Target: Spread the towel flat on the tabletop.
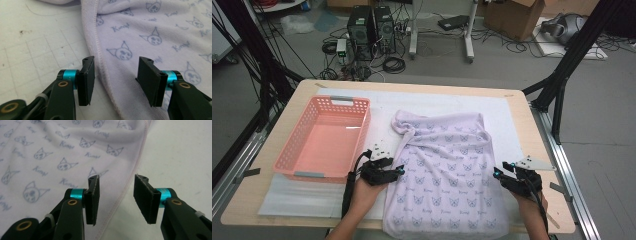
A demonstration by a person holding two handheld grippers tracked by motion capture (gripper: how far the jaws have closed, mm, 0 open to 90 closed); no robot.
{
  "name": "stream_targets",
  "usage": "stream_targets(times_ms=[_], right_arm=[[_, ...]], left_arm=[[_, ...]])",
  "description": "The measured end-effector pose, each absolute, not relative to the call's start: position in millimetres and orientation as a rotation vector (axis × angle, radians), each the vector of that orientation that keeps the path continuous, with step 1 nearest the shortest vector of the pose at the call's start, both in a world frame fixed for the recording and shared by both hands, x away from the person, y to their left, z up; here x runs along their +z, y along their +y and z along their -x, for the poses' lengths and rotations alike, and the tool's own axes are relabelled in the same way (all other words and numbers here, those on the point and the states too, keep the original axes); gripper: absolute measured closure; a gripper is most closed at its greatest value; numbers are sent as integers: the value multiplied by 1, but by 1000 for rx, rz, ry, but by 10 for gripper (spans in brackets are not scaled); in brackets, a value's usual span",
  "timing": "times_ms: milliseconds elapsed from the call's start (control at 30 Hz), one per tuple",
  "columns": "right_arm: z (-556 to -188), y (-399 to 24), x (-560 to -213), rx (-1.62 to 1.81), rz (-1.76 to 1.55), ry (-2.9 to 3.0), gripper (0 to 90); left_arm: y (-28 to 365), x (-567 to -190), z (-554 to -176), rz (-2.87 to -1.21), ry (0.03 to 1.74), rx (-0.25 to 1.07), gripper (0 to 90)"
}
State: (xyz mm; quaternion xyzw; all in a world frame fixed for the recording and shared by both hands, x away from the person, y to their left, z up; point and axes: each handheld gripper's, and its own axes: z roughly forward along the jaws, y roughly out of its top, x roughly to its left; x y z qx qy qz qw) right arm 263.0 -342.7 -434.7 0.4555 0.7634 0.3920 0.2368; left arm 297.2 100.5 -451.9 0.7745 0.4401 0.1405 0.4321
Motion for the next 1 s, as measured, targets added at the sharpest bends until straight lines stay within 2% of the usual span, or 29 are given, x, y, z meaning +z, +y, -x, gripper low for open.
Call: stream_targets(times_ms=[200, 233, 300, 333, 400, 533, 600, 667, 733, 767, 1000], right_arm=[[-258, -342, -439, 1047, -1252, 2138, 556], [-257, -341, -440, 1051, -1251, 2142, 555], [-257, -339, -439, 1071, -1265, 2152, 544], [-255, -338, -438, 1070, -1261, 2156, 543], [-253, -335, -438, 1044, -1242, 2164, 535], [-248, -335, -442, 956, -1255, 2182, 527], [-245, -337, -446, 949, -1276, 2193, 554], [-240, -340, -447, 992, -1299, 2190, 643], [-236, -342, -448, 1021, -1302, 2196, 809], [-234, -343, -448, 1047, -1306, 2202, 854], [-210, -352, -449, 1086, -1344, 2179, 866]], left_arm=[[101, -452, -296, -1918, 1111, 334, 482], [100, -452, -295, -1908, 1109, 309, 455], [97, -452, -294, -1933, 1069, 291, 332], [95, -452, -292, -1940, 1066, 290, 308], [95, -452, -289, -1944, 1061, 297, 314], [96, -452, -286, -1929, 1094, 346, 479], [96, -452, -282, -1935, 1097, 368, 583], [96, -452, -278, -1949, 1092, 382, 671], [97, -452, -274, -1949, 1093, 371, 778], [98, -452, -272, -1936, 1104, 344, 833], [110, -454, -251, -1870, 1132, 250, 847]])
